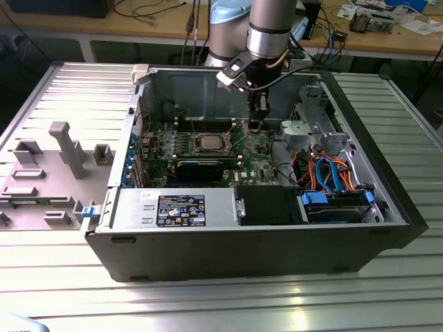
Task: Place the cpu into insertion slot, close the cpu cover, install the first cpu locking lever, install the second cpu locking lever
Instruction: 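Close the cpu cover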
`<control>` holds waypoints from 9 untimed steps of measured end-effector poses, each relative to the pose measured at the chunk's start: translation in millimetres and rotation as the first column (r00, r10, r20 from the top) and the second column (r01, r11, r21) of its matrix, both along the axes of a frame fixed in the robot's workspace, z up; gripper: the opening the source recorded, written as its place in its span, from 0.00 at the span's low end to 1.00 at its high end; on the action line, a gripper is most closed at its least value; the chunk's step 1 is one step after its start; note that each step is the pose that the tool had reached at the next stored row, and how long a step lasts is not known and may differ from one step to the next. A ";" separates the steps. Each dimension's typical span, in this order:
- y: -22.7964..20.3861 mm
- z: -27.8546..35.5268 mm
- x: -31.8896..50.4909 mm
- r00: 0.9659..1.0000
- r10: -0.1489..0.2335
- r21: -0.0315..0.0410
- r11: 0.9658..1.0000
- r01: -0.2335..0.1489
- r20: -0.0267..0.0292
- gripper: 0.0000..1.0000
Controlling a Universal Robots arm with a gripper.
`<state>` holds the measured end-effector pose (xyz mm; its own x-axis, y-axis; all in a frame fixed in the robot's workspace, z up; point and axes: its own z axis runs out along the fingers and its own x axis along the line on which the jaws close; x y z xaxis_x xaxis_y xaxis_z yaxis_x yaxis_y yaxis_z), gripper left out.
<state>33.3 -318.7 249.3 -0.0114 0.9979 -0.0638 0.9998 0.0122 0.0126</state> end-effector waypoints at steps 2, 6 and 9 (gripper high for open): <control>0.0 0.0 -3.5 1.000 0.000 0.000 1.000 0.000 0.000 0.11; 0.0 0.0 -9.0 1.000 0.000 0.000 1.000 0.000 0.000 0.11; 0.0 -0.1 -13.3 1.000 0.000 0.000 1.000 0.000 0.000 0.11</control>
<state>20.1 -318.7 249.3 -0.0114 0.9979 -0.0637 0.9998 0.0122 0.0126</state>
